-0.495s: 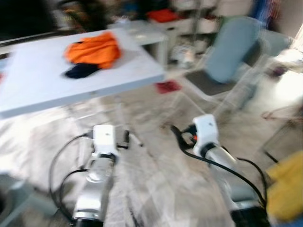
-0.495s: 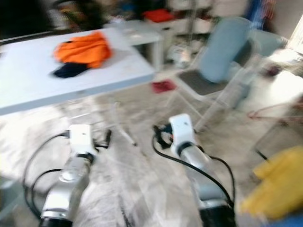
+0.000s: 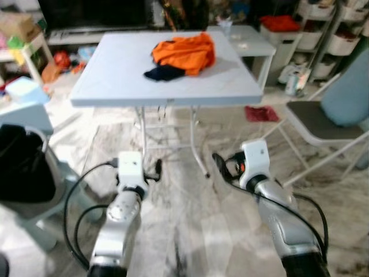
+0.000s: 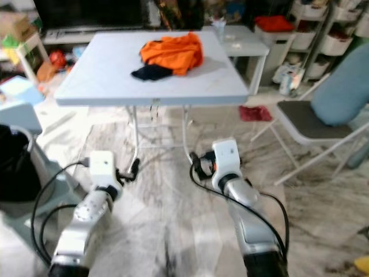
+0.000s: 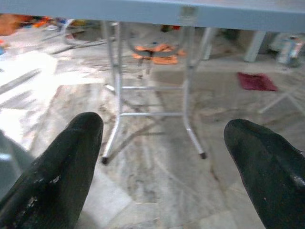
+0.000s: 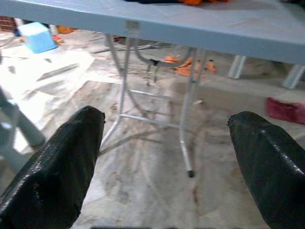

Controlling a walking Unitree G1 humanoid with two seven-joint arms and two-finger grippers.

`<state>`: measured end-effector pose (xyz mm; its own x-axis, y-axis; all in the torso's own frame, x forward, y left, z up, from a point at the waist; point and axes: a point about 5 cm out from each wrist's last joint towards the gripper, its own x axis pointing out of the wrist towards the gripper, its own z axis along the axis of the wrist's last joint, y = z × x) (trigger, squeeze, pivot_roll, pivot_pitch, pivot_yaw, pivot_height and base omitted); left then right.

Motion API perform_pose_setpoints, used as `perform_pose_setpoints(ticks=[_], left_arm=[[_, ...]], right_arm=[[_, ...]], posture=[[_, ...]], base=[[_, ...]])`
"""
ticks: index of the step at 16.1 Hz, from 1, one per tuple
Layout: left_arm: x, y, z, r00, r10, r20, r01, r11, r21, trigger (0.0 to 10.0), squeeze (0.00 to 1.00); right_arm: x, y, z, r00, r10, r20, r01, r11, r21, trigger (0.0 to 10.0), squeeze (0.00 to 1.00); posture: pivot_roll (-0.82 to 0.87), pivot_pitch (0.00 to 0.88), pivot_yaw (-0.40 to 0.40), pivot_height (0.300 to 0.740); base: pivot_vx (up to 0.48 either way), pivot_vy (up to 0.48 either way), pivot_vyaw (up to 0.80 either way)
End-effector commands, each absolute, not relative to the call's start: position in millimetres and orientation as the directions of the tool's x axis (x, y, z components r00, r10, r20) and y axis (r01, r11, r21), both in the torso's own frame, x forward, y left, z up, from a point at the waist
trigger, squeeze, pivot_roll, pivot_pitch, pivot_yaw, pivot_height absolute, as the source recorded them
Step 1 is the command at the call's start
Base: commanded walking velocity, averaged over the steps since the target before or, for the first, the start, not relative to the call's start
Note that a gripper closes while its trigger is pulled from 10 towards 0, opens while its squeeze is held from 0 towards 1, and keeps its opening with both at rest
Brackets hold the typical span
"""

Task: Hang hanger

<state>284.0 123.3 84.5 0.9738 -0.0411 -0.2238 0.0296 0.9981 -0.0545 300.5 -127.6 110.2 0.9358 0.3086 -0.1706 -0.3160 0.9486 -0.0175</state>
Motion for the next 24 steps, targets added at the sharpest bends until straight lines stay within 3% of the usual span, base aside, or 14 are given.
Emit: perform_pose_setpoints(ticks=[1,4,6,11,24], left_arm=[[285.5,121.1,86.9,0.975,-0.053,-0.218,0.04,0.997,-0.062,10.0,0.0],[285.2,120.2,86.9,0.974,-0.055,-0.218,0.044,0.997,-0.057,10.0,0.0],[283.4,122.6,88.6,0.977,-0.055,-0.205,0.046,0.998,-0.051,10.0,0.0],[273.8,140.3,97.1,0.99,-0.027,-0.139,0.032,0.999,0.03,10.0,0.0],[269.5,160.1,99.2,0.993,0.086,-0.079,-0.073,0.986,0.151,10.0,0.0]], right_arm=[[301.4,-127.5,116.0,0.937,0.316,-0.147,-0.323,0.946,-0.021,10.0,0.0],[302.3,-129.6,120.8,0.949,0.296,-0.111,-0.299,0.954,-0.006,10.0,0.0],[307.0,-139.9,136.1,0.977,0.212,-0.02,-0.212,0.977,0.035,10.0,0.0],[306.7,-162.3,129.5,0.995,0.09,-0.034,-0.088,0.995,0.052,10.0,0.0],[302.6,-158.5,123.6,0.988,0.153,-0.04,-0.149,0.985,0.082,10.0,0.0]], posture=[[-0.06,0.0,-0.042,0.74],[-0.06,0.0,-0.042,0.74],[-0.06,0.0,-0.033,0.74],[-0.05,0.0,-0.027,0.74],[-0.04,0.0,-0.021,0.74]], base=[[0.0,0.0,0.0],[0.0,0.279,0.0],[0.0,0.48,0.0],[0.0,0.48,0.0],[0.0,0.432,0.0]])
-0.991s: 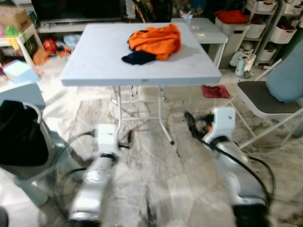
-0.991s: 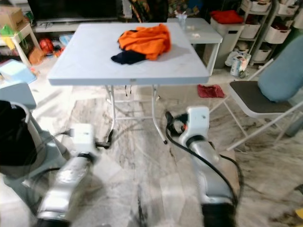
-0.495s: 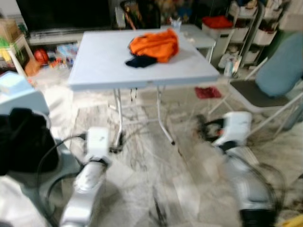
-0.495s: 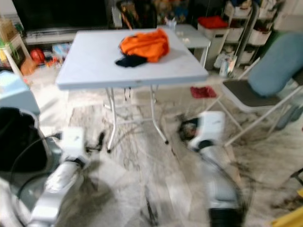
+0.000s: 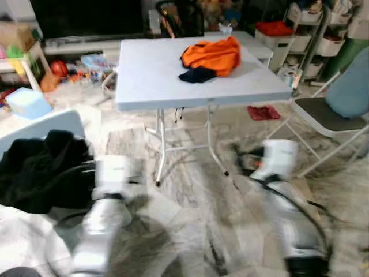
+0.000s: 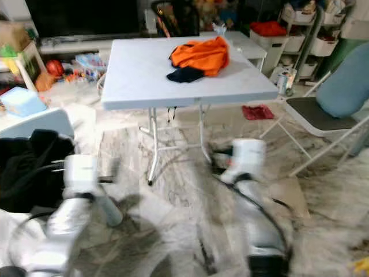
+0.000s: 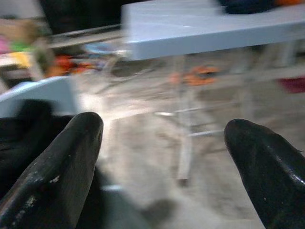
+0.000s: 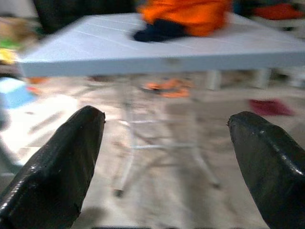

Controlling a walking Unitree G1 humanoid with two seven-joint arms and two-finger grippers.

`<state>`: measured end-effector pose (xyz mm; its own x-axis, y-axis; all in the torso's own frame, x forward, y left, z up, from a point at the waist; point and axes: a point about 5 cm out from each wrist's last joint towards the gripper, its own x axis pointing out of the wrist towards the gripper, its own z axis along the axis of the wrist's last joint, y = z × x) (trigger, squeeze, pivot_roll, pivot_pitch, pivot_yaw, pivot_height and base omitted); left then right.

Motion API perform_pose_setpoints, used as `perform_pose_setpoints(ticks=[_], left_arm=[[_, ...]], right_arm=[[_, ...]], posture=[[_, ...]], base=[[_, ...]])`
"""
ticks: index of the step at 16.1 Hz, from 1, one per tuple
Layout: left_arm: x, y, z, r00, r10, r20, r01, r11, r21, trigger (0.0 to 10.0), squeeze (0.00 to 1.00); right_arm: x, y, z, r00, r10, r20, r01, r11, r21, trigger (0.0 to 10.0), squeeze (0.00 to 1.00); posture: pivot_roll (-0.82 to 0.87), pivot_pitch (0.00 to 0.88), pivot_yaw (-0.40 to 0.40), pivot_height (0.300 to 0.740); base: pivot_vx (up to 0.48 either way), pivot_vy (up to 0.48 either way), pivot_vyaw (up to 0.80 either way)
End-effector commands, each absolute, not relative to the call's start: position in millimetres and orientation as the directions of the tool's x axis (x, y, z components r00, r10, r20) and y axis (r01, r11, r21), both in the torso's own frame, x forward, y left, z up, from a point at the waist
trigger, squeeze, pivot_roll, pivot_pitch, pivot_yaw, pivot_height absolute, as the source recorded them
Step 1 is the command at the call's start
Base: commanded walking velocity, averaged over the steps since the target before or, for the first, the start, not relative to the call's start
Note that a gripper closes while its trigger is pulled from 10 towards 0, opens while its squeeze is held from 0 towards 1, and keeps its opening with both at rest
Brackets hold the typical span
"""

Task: Hang hanger

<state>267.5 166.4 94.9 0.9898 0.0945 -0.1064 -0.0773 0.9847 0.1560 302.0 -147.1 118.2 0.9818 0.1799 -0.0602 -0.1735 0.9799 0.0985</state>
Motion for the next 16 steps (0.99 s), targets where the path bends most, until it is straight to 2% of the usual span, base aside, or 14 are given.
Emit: perform_pose_setpoints(ticks=[1,3,8,16], left_arm=[[269.4,162.1,101.8,0.995,0.091,-0.044,-0.082,0.98,0.18,10.0,0.0],[268.8,161.4,107.1,0.998,0.064,0.023,-0.067,0.974,0.216,10.0,0.0],[269.3,160.5,108.6,0.996,0.072,0.053,-0.082,0.973,0.216,10.0,0.0],[275.5,158.9,105.6,0.998,0.061,-0.009,-0.059,0.993,0.099,10.0,0.0]], right_arm=[[303.0,-158.7,123.4,0.988,0.151,-0.037,-0.147,0.985,0.09,10.0,0.0],[304.0,-158.2,124.1,0.987,0.159,-0.023,-0.156,0.983,0.1,10.0,0.0],[303.7,-151.9,124.2,0.981,0.193,-0.019,-0.192,0.979,0.073,10.0,0.0],[304.9,-145.5,126.9,0.973,0.232,-0.007,-0.232,0.972,0.045,10.0,0.0]], posture=[[-0.04,0.0,-0.022,0.74],[-0.03,0.0,-0.024,0.74],[-0.03,0.0,-0.026,0.74],[-0.03,0.0,-0.026,0.74]], base=[[0.0,0.0,0.0],[0.0,0.0,0.0],[0.0,0.0,0.0],[0.0,0.0,0.8]])
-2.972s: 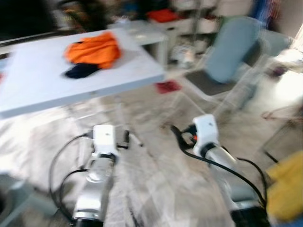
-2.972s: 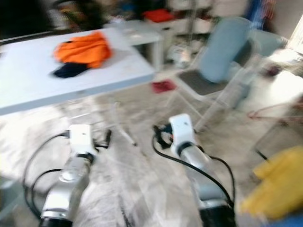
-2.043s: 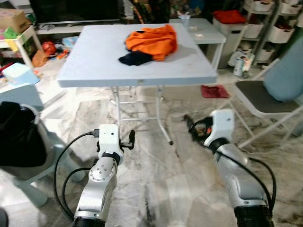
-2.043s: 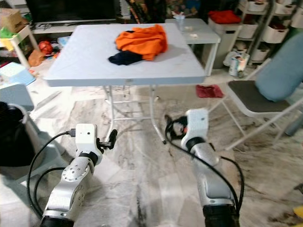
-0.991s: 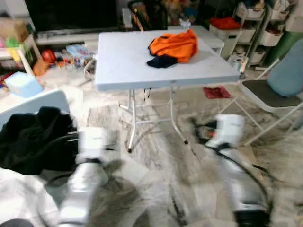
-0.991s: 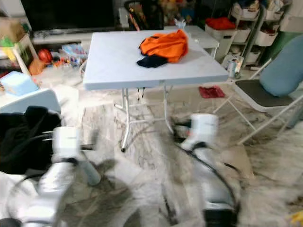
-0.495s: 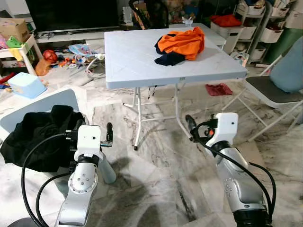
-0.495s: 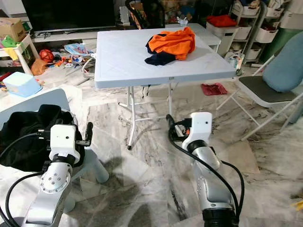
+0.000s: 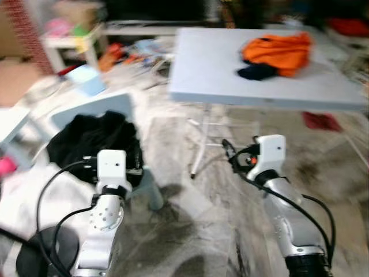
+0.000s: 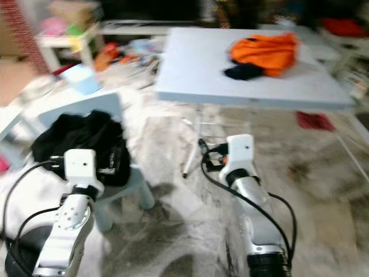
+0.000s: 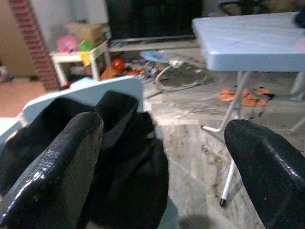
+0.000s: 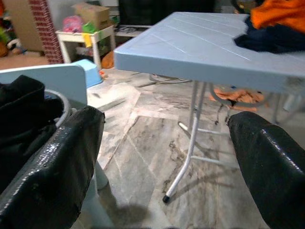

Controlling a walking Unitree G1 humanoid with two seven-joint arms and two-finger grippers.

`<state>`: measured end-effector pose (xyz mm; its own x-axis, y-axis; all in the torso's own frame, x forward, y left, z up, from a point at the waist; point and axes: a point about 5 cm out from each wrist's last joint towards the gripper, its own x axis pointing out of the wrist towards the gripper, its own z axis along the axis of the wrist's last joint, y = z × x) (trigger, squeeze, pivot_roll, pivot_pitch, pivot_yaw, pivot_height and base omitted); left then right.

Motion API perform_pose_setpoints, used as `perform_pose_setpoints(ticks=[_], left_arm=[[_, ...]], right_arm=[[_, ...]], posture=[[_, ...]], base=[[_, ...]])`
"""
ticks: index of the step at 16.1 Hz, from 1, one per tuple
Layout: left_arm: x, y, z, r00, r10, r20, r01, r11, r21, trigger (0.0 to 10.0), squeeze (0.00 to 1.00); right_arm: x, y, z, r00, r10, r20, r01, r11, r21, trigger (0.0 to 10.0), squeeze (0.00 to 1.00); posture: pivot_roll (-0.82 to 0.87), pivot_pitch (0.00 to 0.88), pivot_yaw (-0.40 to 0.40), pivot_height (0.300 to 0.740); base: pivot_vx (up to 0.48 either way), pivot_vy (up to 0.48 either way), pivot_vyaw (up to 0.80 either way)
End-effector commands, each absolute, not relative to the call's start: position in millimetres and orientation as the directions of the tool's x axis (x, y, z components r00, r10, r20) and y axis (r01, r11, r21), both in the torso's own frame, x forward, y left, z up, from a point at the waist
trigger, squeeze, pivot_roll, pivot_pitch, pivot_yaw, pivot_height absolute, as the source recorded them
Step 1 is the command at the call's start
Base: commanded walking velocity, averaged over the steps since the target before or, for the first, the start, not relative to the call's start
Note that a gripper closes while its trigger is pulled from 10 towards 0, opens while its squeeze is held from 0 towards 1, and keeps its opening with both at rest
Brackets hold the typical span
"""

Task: Hang hanger

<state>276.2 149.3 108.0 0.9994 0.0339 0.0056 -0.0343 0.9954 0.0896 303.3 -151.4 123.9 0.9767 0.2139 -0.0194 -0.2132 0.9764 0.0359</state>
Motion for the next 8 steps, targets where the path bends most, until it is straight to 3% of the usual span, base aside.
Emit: perform_pose_setpoints(ticks=[1,5,8], left_arm=[[276.5,160.7,103.9,0.996,0.08,-0.03,-0.077,0.993,0.091,10.0,0.0],[277.5,163.8,97.7,0.991,0.107,-0.077,-0.106,0.994,0.02,10.0,0.0],[278.2,160.9,98.9,0.994,0.07,-0.082,-0.073,0.996,-0.043,10.0,0.0]], right_arm=[[305.0,-145.0,127.0,0.972,0.236,-0.007,-0.235,0.971,0.045,10.0,0.0],[305.5,-142.6,125.2,0.97,0.242,-0.019,-0.241,0.97,0.032,10.0,0.0],[305.9,-143.1,125.9,0.972,0.235,-0.016,-0.234,0.971,0.042,10.0,0.0]], posture=[[-0.03,0.0,-0.027,0.74],[-0.03,0.0,-0.031,0.74],[-0.03,0.0,-0.031,0.74]], base=[[0.0,0.0,0.8],[0.0,0.0,0.73],[0.0,0.0,0.0]])
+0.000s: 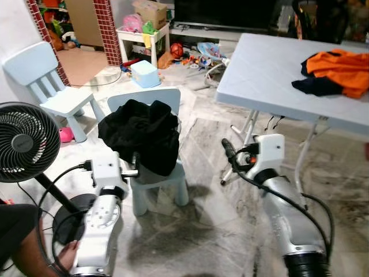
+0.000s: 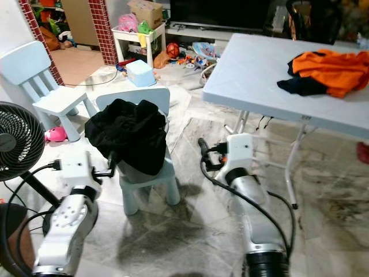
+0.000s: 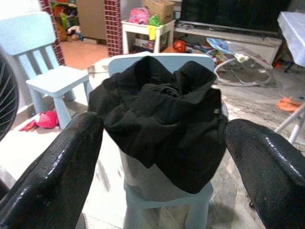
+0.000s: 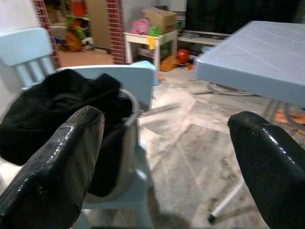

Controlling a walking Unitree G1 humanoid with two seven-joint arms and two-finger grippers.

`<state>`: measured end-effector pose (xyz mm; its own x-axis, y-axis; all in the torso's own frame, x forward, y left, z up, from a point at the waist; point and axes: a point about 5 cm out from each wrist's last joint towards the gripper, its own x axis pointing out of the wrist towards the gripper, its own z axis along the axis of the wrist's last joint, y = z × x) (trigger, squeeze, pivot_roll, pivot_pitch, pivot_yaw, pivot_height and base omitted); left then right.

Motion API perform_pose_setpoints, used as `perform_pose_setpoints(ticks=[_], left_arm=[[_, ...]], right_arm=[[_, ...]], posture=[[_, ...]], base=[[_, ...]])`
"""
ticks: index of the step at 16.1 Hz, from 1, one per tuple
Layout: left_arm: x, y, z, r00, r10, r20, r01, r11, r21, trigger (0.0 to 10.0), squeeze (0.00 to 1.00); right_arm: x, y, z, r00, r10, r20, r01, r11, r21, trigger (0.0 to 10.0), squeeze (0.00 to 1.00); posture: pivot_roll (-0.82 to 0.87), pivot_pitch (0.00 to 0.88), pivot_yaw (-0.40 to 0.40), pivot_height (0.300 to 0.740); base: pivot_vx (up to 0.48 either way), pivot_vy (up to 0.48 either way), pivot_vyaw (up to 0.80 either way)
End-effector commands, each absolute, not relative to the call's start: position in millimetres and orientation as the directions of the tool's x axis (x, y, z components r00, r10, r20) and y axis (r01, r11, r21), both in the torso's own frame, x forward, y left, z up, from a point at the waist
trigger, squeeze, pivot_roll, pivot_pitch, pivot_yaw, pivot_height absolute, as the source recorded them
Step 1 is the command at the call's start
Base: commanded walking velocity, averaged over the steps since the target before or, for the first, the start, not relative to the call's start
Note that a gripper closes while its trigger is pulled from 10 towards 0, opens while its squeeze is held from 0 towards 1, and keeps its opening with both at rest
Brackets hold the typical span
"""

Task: Hang hanger

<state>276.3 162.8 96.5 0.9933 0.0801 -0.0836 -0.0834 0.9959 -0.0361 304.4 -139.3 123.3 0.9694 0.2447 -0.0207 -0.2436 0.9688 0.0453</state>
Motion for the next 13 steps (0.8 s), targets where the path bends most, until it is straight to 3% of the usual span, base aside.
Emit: perform_pose_setpoints(ticks=[1,8,13], left_arm=[[278.4,160.7,99.7,0.995,0.065,-0.078,-0.069,0.996,-0.05,10.0,0.0],[277.8,157.6,98.4,0.995,0.042,-0.09,-0.05,0.995,-0.081,10.0,0.0],[278.3,156.5,98.3,0.995,0.033,-0.091,-0.041,0.995,-0.088,10.0,0.0]], right_arm=[[305.9,-142.8,126.1,0.972,0.236,-0.016,-0.235,0.971,0.038,10.0,0.0],[305.7,-138.2,126.5,0.965,0.263,-0.017,-0.262,0.965,0.029,10.0,0.0],[306.9,-137.3,127.5,0.962,0.271,-0.014,-0.271,0.962,0.025,10.0,0.0]], posture=[[-0.03,0.0,-0.031,0.74],[-0.04,0.0,-0.034,0.74],[-0.03,0.0,-0.035,0.74]], base=[[0.0,0.0,0.0],[0.0,0.0,0.0],[0.261,0.0,0.16]])
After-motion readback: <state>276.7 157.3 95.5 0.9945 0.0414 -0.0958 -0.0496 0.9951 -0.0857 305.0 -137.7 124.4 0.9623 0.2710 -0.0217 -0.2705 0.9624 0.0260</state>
